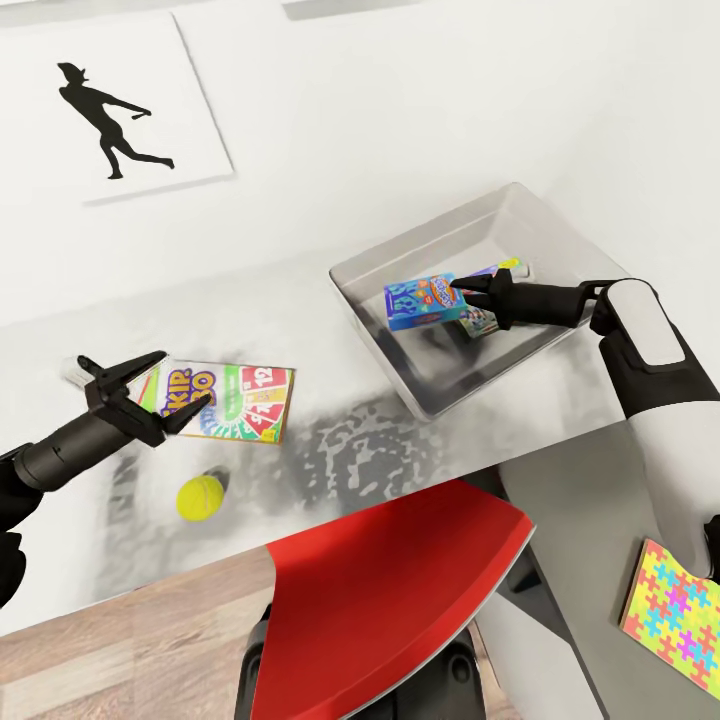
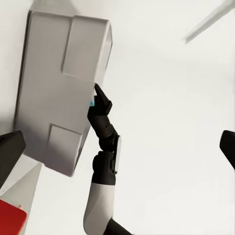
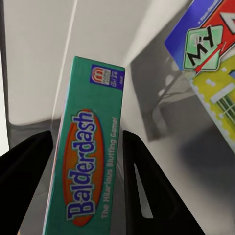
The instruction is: Put all the toys in the child's room - the three board games (two on the bed and one on the table), the two jigsaw puzzles on the table, and the tennis ball on the table - inside the toy box on the table in the child's room.
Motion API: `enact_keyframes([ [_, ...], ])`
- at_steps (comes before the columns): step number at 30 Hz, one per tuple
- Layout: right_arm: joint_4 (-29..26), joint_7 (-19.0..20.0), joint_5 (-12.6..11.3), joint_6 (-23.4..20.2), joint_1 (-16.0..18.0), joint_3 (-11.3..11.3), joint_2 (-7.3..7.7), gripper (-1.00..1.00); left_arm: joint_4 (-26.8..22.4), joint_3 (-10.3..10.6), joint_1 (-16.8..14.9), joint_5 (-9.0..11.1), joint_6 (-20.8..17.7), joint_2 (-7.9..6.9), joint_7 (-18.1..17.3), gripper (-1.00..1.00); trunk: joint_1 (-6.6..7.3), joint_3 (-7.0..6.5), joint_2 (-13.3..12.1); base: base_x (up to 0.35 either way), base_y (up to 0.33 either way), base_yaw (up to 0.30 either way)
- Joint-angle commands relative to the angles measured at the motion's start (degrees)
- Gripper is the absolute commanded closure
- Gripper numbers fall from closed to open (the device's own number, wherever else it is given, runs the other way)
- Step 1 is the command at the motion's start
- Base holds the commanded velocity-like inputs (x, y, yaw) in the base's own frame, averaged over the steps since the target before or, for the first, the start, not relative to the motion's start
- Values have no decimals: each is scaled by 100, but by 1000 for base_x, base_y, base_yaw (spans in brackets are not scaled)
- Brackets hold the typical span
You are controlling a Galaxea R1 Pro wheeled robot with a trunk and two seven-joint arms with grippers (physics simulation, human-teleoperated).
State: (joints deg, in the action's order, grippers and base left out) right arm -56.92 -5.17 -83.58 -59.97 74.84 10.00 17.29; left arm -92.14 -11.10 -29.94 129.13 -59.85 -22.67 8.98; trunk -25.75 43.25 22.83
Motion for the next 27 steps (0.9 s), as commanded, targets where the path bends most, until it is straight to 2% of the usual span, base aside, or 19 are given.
enact_keyframes([
  [1,-3,-54,-62,-3,4,16,4,100,-3,1,2,59,-15,-29,-82,-100,-3,7,9,0,0,0],
  [10,-3,-54,-62,-3,4,19,3,100,0,10,48,59,-15,-86,-293,-100,-3,25,9,0,0,0],
  [27,-3,-54,-62,-3,4,20,3,100,2,15,60,59,-15,-101,-334,-100,-3,101,9,0,0,0],
])
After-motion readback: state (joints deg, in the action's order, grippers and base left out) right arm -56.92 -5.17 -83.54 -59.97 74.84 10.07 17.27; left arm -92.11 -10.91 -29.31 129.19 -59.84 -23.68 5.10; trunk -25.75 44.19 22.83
